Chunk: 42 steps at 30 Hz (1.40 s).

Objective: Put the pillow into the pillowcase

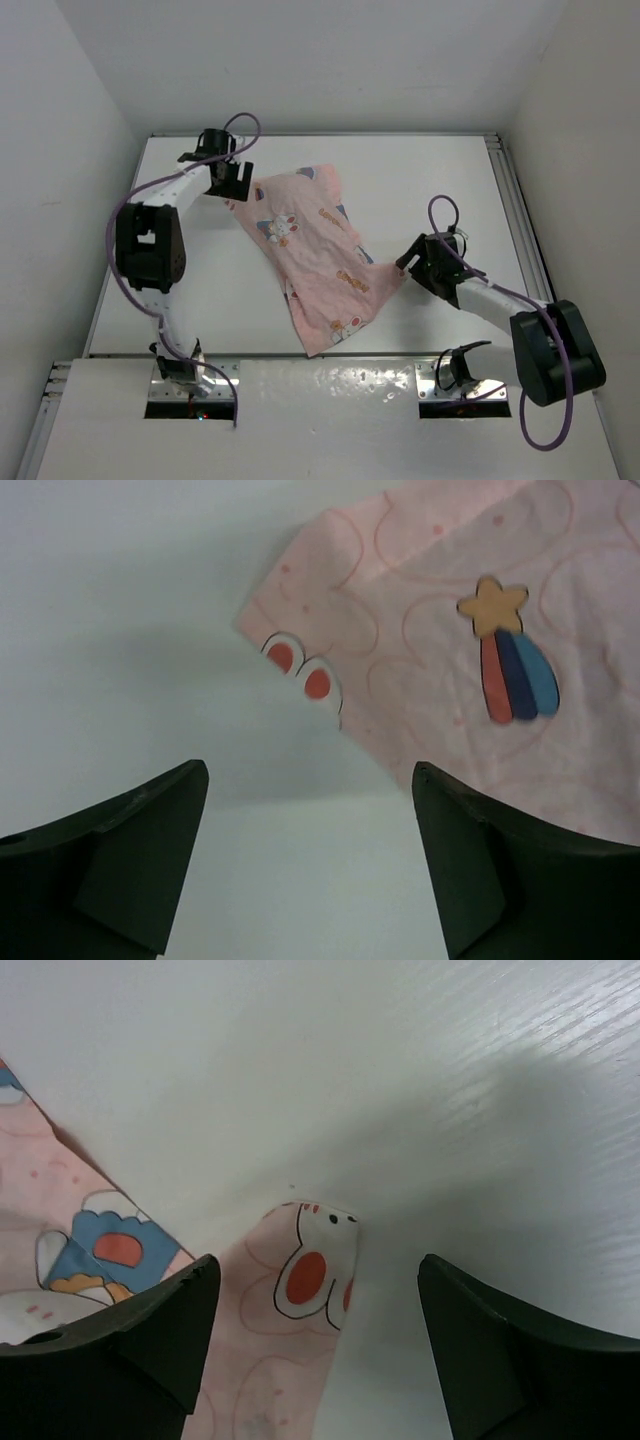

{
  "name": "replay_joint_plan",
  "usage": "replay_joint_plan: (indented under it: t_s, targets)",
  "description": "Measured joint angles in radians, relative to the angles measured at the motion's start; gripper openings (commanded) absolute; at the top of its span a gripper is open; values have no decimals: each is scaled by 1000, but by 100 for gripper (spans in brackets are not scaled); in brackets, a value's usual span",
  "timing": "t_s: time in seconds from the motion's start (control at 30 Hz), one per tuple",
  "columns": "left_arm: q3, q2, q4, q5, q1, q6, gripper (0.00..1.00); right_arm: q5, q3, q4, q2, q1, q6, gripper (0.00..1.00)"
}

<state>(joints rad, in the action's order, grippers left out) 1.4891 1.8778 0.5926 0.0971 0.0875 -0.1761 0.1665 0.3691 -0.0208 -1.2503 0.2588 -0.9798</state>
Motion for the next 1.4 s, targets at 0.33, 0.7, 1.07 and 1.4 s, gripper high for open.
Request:
replay_joint_plan:
  t_s: [0.33, 0.7, 1.07, 1.4]
  targets:
    - [149, 306, -68, -173, -135, 80, 87, -9, -16, -223, -120, 5, -134, 31]
    - [214, 370, -124, -351, -129, 22, 0, -45, -11, -264, -180, -89, -167, 0]
    - [-63, 122, 38, -167, -172, -213, 0, -80, 77, -283, -141, -289, -51, 0]
    - [-256, -81, 322, -94, -174, -386, 4, -175, 503, -244, -423, -322, 50, 25]
